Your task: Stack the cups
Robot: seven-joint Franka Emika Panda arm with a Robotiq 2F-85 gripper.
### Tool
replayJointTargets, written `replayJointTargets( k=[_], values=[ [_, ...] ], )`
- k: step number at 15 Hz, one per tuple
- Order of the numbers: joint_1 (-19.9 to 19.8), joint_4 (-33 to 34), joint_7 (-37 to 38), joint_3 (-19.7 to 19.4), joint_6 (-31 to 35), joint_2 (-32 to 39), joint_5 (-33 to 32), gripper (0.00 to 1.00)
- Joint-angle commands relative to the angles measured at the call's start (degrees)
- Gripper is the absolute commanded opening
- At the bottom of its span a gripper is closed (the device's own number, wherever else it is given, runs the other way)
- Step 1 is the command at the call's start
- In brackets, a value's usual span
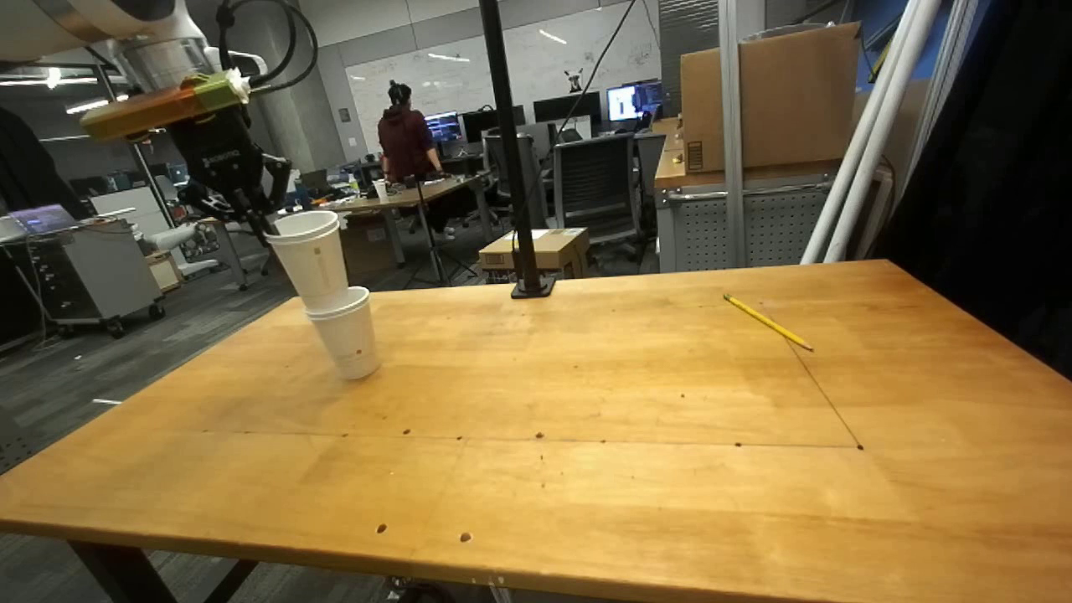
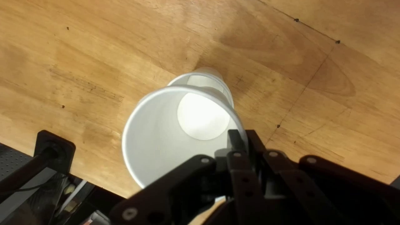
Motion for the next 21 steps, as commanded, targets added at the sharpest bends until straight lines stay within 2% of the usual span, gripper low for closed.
replayJointTargets(
  k=[1, 13, 14, 15, 17, 18, 21],
  values=[
    [-0.01, 2.49, 1.17, -0.57, 2.03, 3.1, 1.35, 0.0],
    [-0.43, 8.28, 2.51, -2.5, -0.13, 13.41, -0.07, 0.01],
    [-0.45, 8.61, 2.86, -2.81, -0.2, 14.01, -0.48, 0.05],
    [-0.47, 8.93, 3.32, -3.14, -0.69, 14.41, -0.81, 0.26],
    [-0.53, 9.48, 3.66, -3.71, -1.02, 14.9, -1.12, 0.31],
    [-0.53, 9.7, 3.7, -3.93, -0.89, 15.04, -1.18, 0.36],
    [-0.73, 9.66, 4.13, -4.6, 0.5, 13.73, -1.98, 0.63]
  ],
)
